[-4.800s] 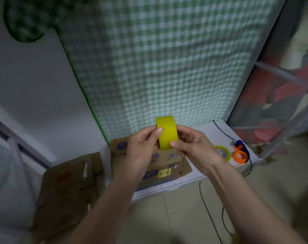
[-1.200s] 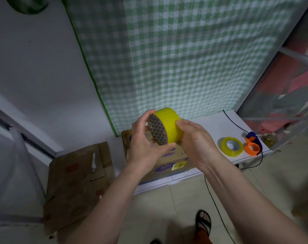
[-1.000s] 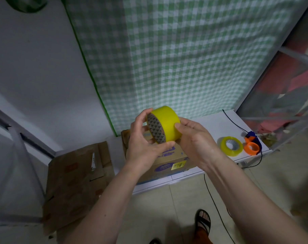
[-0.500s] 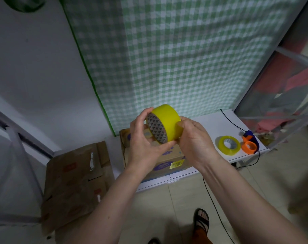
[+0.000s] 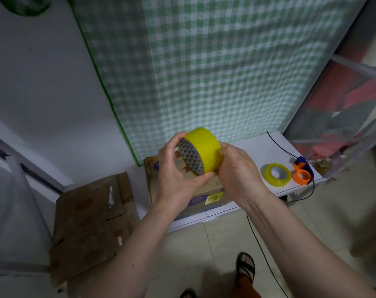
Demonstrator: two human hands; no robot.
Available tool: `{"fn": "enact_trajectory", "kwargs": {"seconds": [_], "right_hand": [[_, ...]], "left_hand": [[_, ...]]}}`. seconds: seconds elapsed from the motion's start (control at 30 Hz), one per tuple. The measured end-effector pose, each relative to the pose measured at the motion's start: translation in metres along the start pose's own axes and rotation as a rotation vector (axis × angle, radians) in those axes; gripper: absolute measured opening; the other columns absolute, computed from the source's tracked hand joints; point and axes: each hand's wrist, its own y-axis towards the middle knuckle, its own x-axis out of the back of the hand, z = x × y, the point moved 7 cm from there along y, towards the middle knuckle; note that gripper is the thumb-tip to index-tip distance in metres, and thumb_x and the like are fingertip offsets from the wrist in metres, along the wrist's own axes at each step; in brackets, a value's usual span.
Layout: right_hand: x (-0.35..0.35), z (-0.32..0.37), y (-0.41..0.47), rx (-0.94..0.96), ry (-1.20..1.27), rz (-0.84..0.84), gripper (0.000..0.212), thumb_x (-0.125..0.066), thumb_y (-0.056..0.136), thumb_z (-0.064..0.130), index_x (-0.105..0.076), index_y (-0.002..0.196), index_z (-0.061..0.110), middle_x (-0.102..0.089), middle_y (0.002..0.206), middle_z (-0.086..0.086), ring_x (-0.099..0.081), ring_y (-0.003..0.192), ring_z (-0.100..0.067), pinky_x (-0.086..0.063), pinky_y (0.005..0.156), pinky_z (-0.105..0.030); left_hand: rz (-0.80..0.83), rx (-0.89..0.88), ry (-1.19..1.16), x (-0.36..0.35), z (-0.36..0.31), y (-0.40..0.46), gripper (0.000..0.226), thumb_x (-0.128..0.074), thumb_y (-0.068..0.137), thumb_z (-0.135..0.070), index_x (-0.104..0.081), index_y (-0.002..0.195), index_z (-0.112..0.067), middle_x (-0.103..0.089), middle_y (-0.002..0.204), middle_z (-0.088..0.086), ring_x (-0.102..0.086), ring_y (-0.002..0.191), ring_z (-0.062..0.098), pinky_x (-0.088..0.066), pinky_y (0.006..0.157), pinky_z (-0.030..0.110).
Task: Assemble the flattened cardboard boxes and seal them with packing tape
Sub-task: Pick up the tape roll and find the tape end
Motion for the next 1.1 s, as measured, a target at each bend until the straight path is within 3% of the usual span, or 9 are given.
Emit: {"fn": "enact_trajectory", "kwargs": {"seconds": [0.13,0.27,0.43,0.5,0.6,0.67,0.77,0.9,1.1], "right_hand": [[0.002,0.005,-0.004,0.015,-0.023,-0.031,0.032,-0.049,0.079,0.024,-0.057,0.098,0.000,-0.058,0.094,-0.021,-0.057,0.088,-0.031,-0.046,0.084,-0.048],[-0.001,0.009,-0.007,0.011,-0.078,-0.032,0.052,-0.044,0.080,0.026,-0.050,0.113,-0.013,-0.056,0.112,-0.036,-0.060,0.089,-0.033,-0.049,0.088,-0.054],[-0.002,0.008,-0.008,0.014,-0.092,-0.036,0.039,-0.038,0.091,0.016,-0.052,0.112,-0.013,-0.056,0.112,-0.037,-0.061,0.091,-0.036,-0.047,0.091,-0.058],[-0.001,0.006,-0.006,0.011,-0.105,-0.048,0.042,-0.041,0.087,0.021,-0.052,0.111,-0.012,-0.058,0.110,-0.035,-0.061,0.092,-0.040,-0.047,0.090,-0.057],[0.001,0.005,-0.004,0.037,-0.114,-0.068,0.031,-0.041,0.090,0.020,-0.055,0.098,-0.007,-0.059,0.090,-0.027,-0.057,0.082,-0.033,-0.050,0.077,-0.045],[0.000,0.004,-0.002,0.052,-0.116,-0.067,0.032,-0.039,0.091,0.017,-0.056,0.099,-0.009,-0.057,0.087,-0.019,-0.055,0.080,-0.026,-0.046,0.072,-0.037],[0.001,0.003,0.001,0.074,-0.177,-0.077,0.035,-0.037,0.093,0.017,-0.055,0.101,-0.012,-0.059,0.089,-0.021,-0.057,0.080,-0.025,-0.047,0.070,-0.033],[0.004,0.002,0.002,0.083,-0.241,-0.089,0.035,-0.034,0.094,0.016,-0.055,0.096,-0.011,-0.058,0.082,-0.015,-0.056,0.072,-0.022,-0.045,0.052,-0.020],[0.006,0.001,0.000,0.056,-0.161,-0.127,0.024,-0.036,0.093,0.017,-0.058,0.083,0.012,-0.056,0.072,-0.002,-0.053,0.064,-0.011,-0.043,0.056,-0.023]], "left_hand": [[0.010,-0.009,0.017,-0.004,-0.002,-0.001,0.096,-0.091,0.053,-0.003,-0.043,0.123,-0.047,-0.037,0.139,-0.006,-0.043,0.125,0.006,-0.051,0.085,0.014],[0.009,-0.007,0.016,-0.006,-0.001,-0.002,0.095,-0.091,0.053,-0.006,-0.043,0.125,-0.045,-0.037,0.138,-0.008,-0.043,0.123,0.001,-0.046,0.081,0.007],[0.018,-0.003,0.030,-0.004,0.002,-0.001,0.096,-0.092,0.052,-0.006,-0.044,0.125,-0.046,-0.037,0.137,-0.009,-0.043,0.124,0.003,-0.050,0.087,0.016],[0.016,0.001,0.022,-0.003,0.002,-0.001,0.096,-0.092,0.052,-0.005,-0.043,0.124,-0.047,-0.037,0.138,-0.008,-0.044,0.125,0.005,-0.052,0.089,0.021],[-0.012,-0.006,0.054,-0.001,0.004,0.000,0.097,-0.095,0.048,-0.018,-0.043,0.125,-0.048,-0.039,0.138,-0.008,-0.045,0.124,0.007,-0.051,0.094,0.027],[-0.037,-0.028,0.131,0.000,0.004,0.000,0.098,-0.093,0.045,-0.030,-0.040,0.123,-0.055,-0.041,0.136,-0.011,-0.047,0.122,0.008,-0.042,0.096,0.020],[-0.053,-0.027,0.175,0.001,0.004,0.000,0.098,-0.095,0.047,-0.023,-0.037,0.117,-0.060,-0.041,0.134,-0.012,-0.048,0.119,0.006,-0.038,0.093,0.013],[-0.059,-0.015,0.203,0.001,0.004,-0.003,0.097,-0.095,0.048,-0.022,-0.036,0.116,-0.060,-0.040,0.132,-0.016,-0.046,0.119,0.003,-0.041,0.096,0.017],[-0.074,0.011,0.200,-0.002,0.006,-0.003,0.097,-0.094,0.047,-0.028,-0.037,0.121,-0.052,-0.041,0.130,-0.017,-0.047,0.118,0.003,-0.040,0.092,0.014]]}}
